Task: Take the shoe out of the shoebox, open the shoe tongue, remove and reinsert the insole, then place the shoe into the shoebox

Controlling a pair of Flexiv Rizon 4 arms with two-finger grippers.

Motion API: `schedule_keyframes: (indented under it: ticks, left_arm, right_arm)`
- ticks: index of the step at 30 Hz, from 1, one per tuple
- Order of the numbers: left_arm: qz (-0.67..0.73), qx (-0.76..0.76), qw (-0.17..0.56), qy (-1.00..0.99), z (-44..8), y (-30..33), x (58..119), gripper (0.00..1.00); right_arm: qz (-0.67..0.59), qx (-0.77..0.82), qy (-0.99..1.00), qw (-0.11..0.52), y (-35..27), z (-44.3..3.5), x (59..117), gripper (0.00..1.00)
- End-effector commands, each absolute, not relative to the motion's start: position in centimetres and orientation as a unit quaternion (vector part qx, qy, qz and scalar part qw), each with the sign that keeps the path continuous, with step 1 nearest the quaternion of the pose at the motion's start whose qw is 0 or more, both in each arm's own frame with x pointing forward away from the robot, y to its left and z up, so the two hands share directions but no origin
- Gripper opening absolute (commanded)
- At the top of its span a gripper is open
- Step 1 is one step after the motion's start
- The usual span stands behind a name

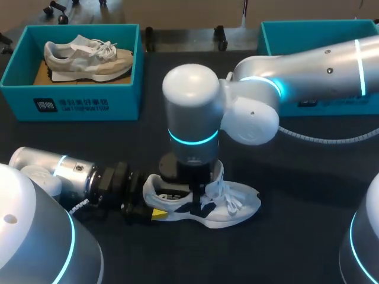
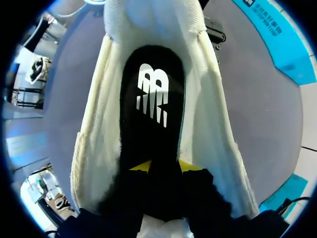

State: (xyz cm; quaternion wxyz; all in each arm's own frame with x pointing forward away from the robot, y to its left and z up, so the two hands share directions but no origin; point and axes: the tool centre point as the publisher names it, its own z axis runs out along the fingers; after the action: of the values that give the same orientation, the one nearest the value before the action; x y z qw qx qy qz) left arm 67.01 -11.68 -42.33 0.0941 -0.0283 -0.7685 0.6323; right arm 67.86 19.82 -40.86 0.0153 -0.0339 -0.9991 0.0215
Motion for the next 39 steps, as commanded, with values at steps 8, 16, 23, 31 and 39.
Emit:
schedule_keyframes:
  ticks: [8, 16, 23, 31, 39]
  left_arm:
    - [0.633, -0.028, 0.093, -0.768, -42.5, -11.7, 67.1, 0.00]
    - [0.633, -0.028, 0.093, -0.768, -42.5, -11.7, 67.1, 0.00]
    - [0.633, -0.028, 0.093, -0.768, -42.5, -11.7, 67.1, 0.00]
    - [0.633, -0.028, 0.093, -0.768, -42.5, -11.7, 67.1, 0.00]
    - [0.633, -0.028, 0.093, -0.768, -42.5, -11.7, 67.1, 0.00]
  right_arm:
    - [0.033, -0.027, -0.997, 0.067, 20.4, -42.3, 65.4, 0.00]
    - [0.003, -0.027, -0.999, 0.027, 20.1, -39.4, 64.5, 0.00]
    - [-0.036, -0.014, -0.999, -0.023, 20.0, -36.7, 64.8, 0.00]
    - [-0.096, -0.011, -0.993, -0.067, 19.5, -35.2, 65.5, 0.00]
    - [-0.152, -0.021, -0.983, -0.100, 18.4, -34.1, 66.1, 0.00]
